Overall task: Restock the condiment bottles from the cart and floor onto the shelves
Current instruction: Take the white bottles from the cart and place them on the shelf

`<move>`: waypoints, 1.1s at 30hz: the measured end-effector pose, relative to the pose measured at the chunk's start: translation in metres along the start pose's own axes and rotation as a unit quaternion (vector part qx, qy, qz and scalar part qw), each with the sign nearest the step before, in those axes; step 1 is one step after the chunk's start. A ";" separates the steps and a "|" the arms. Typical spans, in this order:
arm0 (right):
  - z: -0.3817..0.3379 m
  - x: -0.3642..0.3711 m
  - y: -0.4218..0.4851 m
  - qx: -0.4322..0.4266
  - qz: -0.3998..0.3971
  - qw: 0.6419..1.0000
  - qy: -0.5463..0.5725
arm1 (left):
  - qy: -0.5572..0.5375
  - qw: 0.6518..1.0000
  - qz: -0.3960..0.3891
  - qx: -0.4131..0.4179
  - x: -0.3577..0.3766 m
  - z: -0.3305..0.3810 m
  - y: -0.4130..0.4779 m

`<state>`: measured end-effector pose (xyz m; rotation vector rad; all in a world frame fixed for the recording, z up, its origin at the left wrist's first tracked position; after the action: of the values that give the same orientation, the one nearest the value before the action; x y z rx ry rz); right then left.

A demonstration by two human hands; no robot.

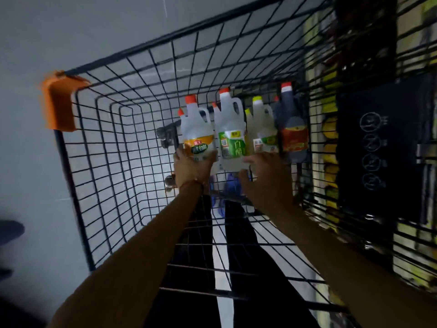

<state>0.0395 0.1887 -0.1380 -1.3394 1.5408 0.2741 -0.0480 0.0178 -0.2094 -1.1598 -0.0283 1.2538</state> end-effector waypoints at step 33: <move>-0.018 0.100 0.087 0.218 -0.095 0.955 0.179 | 0.017 0.999 -0.015 -0.022 -0.030 -0.032 0.061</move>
<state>-0.0275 0.1465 -0.2464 -1.2088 1.6286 -0.4327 -0.0840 -0.0336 -0.2502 -1.2149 -0.0489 1.2115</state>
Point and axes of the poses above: each hand's wrist, its own y-axis towards the middle knuckle, its own x-axis out of the palm, z = x × y, the point moved 3 cm from there along y, towards the middle knuckle, and after that the axes turned 4 degrees about -y, right-handed, at the moved point
